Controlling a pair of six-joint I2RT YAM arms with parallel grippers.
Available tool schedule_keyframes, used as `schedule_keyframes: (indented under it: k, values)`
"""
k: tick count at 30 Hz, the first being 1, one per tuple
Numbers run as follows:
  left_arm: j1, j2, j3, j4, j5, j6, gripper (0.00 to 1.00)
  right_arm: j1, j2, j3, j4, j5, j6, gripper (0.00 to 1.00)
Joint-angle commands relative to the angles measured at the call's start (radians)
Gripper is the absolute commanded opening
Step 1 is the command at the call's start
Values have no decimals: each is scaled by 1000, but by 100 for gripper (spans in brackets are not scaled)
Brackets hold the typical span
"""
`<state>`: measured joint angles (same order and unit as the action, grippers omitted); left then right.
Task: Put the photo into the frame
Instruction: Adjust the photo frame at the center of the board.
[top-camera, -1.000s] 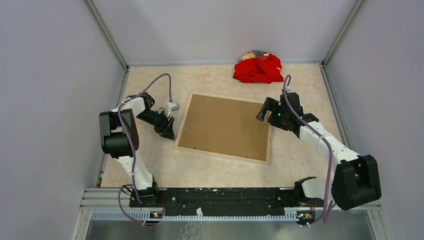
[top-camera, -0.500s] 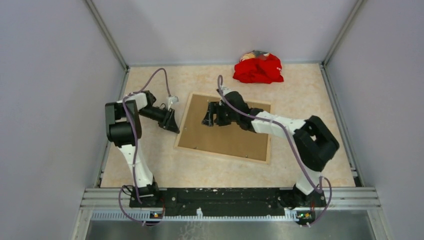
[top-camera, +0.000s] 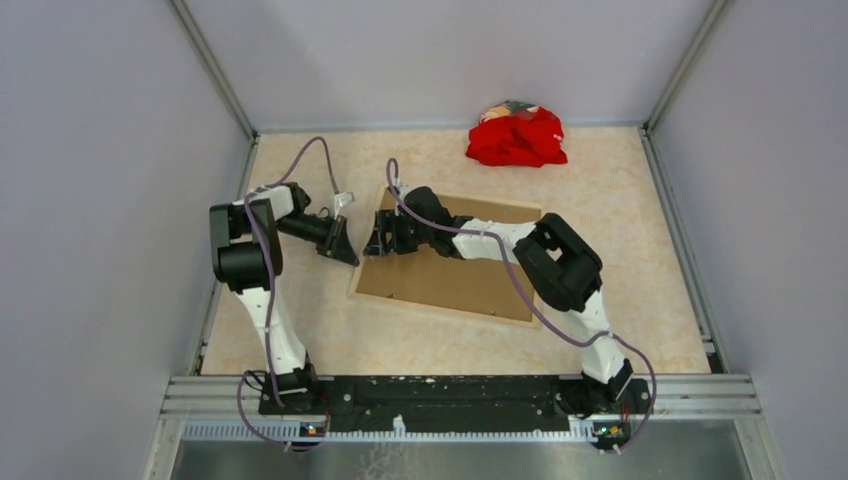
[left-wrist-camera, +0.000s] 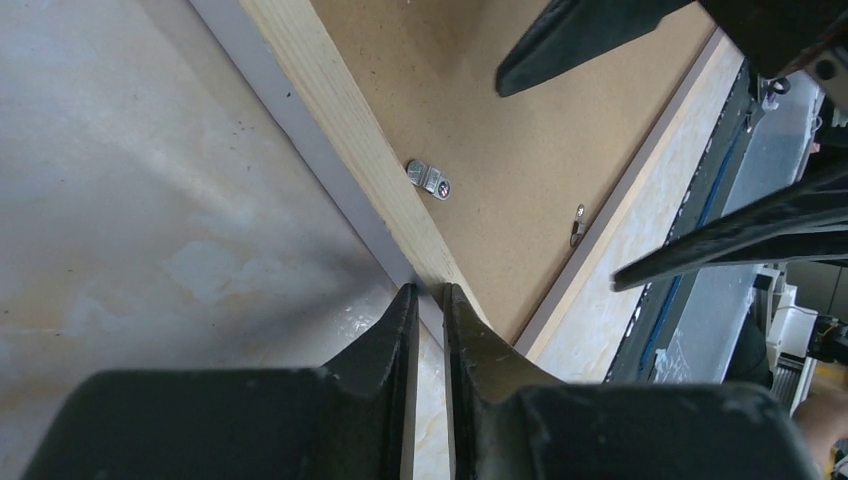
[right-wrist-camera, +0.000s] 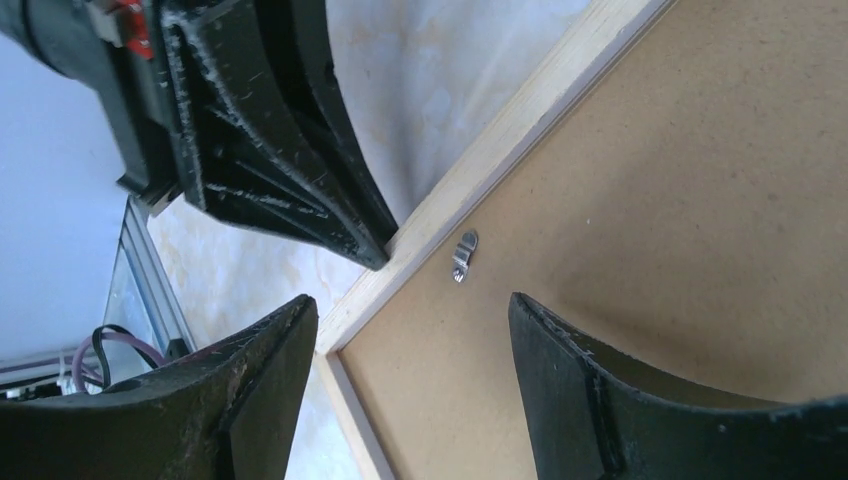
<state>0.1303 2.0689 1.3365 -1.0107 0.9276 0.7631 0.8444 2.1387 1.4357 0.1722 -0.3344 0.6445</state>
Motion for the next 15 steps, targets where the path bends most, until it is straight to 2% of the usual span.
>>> schedule_keyframes:
  k: [1, 15]
  values:
    - [-4, 10, -15, 71, -27, -1, 17, 5, 59, 94, 43, -50, 17, 69]
    - [-3, 0, -20, 85, -53, -11, 14, 15, 138, 135, 43, -95, 54, 67]
